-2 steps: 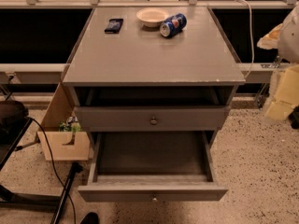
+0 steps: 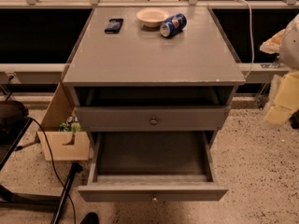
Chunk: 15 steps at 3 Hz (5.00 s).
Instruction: Close middle drawer
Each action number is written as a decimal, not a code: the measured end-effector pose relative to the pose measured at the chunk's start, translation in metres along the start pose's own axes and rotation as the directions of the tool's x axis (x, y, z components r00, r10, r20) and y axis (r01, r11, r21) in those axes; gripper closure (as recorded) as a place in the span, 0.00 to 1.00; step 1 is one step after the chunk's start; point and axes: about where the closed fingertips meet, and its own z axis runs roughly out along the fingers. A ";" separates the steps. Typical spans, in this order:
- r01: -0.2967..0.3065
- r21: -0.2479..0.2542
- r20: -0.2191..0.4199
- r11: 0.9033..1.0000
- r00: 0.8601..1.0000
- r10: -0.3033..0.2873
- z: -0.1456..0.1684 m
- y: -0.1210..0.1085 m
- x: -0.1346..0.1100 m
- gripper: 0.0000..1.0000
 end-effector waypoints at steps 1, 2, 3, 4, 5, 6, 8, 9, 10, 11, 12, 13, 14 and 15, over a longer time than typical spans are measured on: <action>-0.057 -0.004 0.051 0.998 0.997 0.057 0.026 0.011 0.002 0.00; -0.128 -0.009 0.130 0.992 0.983 0.128 0.061 0.028 0.000 0.16; -0.220 -0.017 0.202 0.975 0.955 0.219 0.105 0.054 -0.003 0.41; -0.308 -0.047 0.240 0.950 0.920 0.310 0.155 0.081 -0.009 0.63; -0.399 -0.094 0.274 0.912 0.870 0.409 0.219 0.092 -0.017 0.86; -0.434 -0.041 0.325 0.900 0.846 0.423 0.227 0.073 -0.022 1.00; -0.489 -0.078 0.308 0.869 0.817 0.488 0.246 0.095 -0.015 1.00; -0.630 -0.140 0.265 0.764 0.719 0.642 0.286 0.143 0.001 1.00; -0.792 -0.186 0.199 0.582 0.549 0.812 0.334 0.206 0.022 1.00; -0.887 -0.168 0.138 0.431 0.411 0.901 0.365 0.247 0.042 1.00; -0.913 -0.145 0.128 0.382 0.365 0.922 0.373 0.261 0.056 1.00; -0.907 -0.146 0.134 0.394 0.377 0.917 0.371 0.258 0.053 1.00; -0.912 -0.147 0.158 0.383 0.361 0.919 0.380 0.258 0.055 1.00; -0.920 -0.168 0.229 0.354 0.313 0.922 0.407 0.247 0.057 1.00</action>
Offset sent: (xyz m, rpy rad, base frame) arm -0.0001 0.0332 -0.1190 0.3207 -0.0786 -0.1708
